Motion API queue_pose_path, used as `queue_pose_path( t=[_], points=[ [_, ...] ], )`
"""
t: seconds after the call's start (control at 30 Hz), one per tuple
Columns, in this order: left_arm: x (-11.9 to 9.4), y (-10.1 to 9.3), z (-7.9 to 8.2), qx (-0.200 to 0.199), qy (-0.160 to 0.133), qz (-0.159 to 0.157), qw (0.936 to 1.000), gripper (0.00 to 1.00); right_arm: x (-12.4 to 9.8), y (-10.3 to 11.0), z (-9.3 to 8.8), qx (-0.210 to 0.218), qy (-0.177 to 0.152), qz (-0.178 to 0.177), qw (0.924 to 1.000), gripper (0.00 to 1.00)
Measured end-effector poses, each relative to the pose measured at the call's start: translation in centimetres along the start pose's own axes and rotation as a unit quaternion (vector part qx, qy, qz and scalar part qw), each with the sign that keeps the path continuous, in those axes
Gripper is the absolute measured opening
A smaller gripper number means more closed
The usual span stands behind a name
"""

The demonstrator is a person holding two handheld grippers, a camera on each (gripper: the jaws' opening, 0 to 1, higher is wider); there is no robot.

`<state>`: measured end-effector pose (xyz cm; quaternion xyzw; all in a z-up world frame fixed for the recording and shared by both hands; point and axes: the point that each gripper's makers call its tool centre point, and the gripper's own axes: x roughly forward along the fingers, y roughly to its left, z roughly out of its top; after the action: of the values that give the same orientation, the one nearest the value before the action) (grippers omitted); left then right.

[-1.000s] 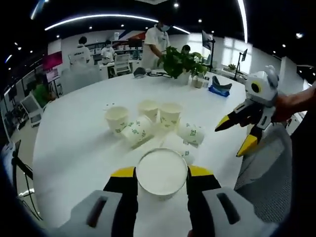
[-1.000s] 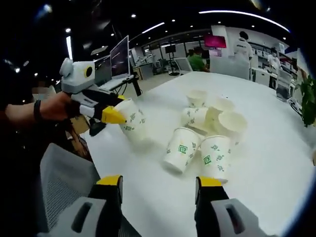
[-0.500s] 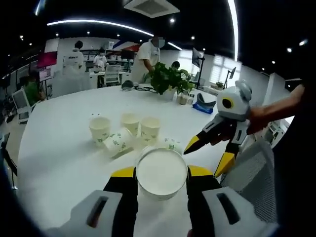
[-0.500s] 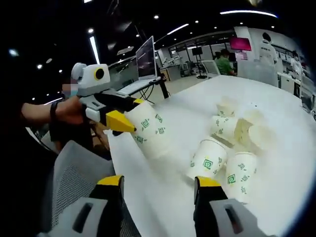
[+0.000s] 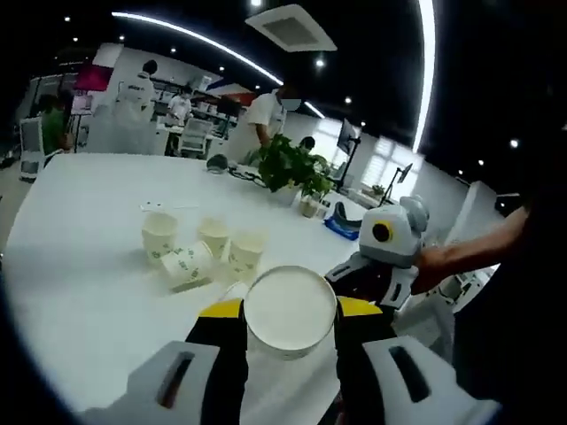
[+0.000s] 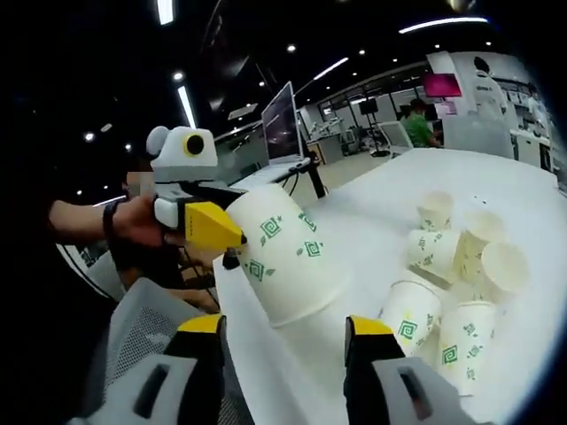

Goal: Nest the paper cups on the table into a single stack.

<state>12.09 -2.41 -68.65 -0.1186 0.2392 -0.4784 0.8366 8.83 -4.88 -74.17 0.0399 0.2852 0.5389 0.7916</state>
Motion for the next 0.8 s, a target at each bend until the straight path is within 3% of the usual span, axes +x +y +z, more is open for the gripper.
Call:
queue_pose_path(
  t=[0.33,0.8],
  points=[
    [0.5,-0.3,0.1,-0.041,-0.005,-0.008,0.9991,0.35,0.2,0.2,1.2,0.0,-0.025,0.003,0.9997,0.45],
    [0.9,-1.2,-0.5,-0.041,0.01,-0.039,0.9983,0.35,-0.3,0.2,1.8,-0.003,-0.035,0.004,0.9994,0.37]
  ],
)
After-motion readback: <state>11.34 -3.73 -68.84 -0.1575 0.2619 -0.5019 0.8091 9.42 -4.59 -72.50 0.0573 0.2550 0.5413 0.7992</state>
